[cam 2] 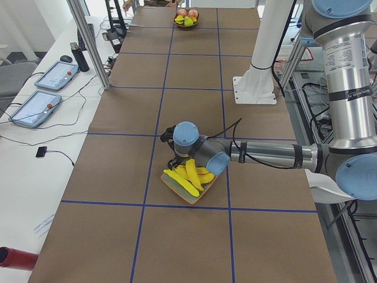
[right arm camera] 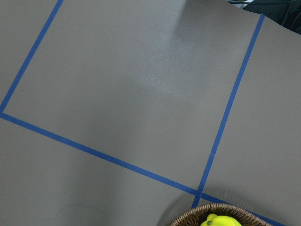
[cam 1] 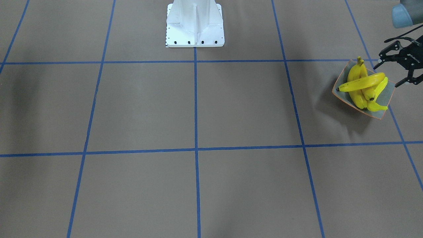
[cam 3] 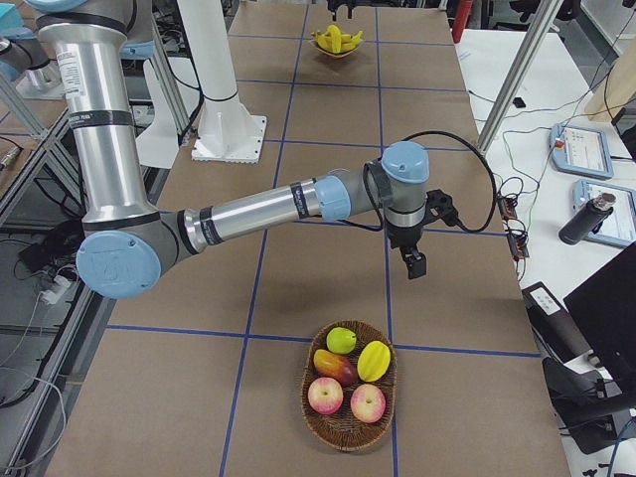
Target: Transfer all bananas from basket to plate
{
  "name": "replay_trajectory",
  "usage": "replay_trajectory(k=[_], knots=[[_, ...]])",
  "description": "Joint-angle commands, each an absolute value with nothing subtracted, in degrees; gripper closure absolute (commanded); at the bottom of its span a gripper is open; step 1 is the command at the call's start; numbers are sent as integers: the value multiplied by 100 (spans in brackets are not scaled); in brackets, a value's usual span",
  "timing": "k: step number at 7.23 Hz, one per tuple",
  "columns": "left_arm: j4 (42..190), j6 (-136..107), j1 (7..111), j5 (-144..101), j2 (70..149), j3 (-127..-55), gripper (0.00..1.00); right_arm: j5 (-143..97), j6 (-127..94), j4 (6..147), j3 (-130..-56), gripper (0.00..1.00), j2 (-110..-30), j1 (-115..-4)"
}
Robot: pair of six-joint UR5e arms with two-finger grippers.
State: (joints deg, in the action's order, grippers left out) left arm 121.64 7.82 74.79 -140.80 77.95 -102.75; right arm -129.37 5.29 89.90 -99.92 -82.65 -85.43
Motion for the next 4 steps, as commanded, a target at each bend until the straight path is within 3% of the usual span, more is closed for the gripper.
replay_trajectory(k=[1,4], knots=[[11152,324,8021,-13423,8023,-10283,0,-12937,519,9017,-9880,0,-8411,-8753],[8508,694,8428,-12605,8339,-10354,0,-12937,519,9009,-9791,0,-8612,-8815]])
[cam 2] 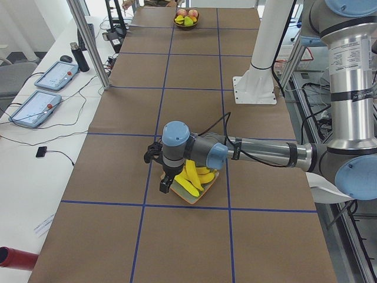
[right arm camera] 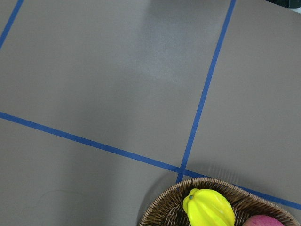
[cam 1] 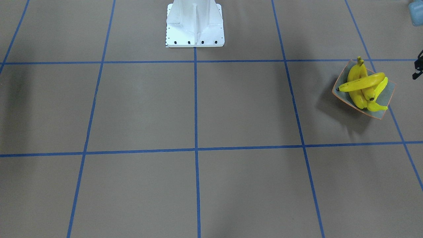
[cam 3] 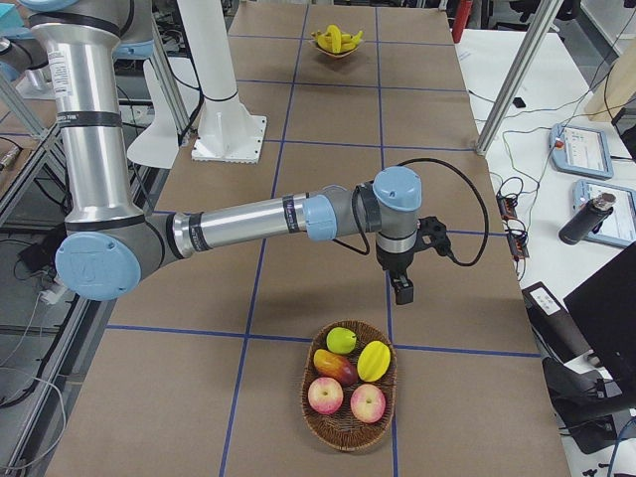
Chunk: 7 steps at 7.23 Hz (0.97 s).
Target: Transfer all bananas from basket to plate
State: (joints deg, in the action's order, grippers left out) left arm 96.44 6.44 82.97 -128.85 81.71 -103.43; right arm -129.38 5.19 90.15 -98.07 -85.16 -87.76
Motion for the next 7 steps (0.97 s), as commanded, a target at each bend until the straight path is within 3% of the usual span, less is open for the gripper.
replay_trajectory(k=[1,7], knots=[[8438,703,8594,-12638,8332,-10371,0,-12937,519,9009,-9791,0,-8657,-8815],[8420,712,8613,-12911,8218,-10407,0,-12902,519,8991,-9738,0,-9298,-8868]])
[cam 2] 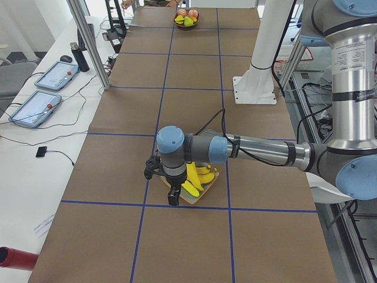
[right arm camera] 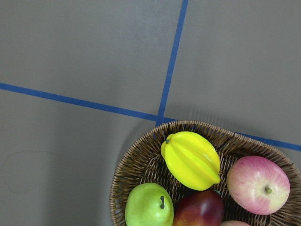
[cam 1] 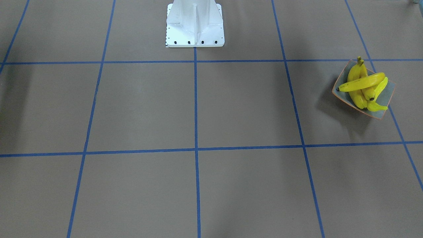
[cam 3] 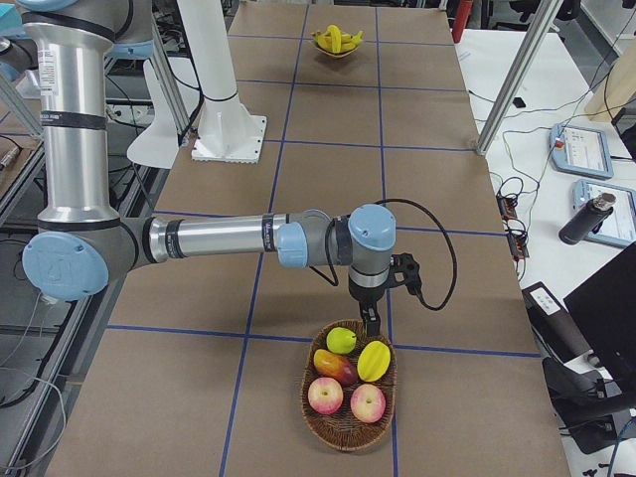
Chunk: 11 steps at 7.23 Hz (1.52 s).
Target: Transfer all bananas from basket to plate
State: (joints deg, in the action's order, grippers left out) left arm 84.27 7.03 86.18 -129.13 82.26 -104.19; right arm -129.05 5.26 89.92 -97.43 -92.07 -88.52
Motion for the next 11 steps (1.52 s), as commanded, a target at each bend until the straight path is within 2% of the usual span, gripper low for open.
replay_trajectory(k=[1,11], knots=[[8420,712,8605,-12911,8200,-10406,0,-12902,519,8991,-9721,0,-9299,-8868],[8420,712,8604,-12911,7980,-10398,0,-12929,510,8982,-9773,0,-9281,-8859]])
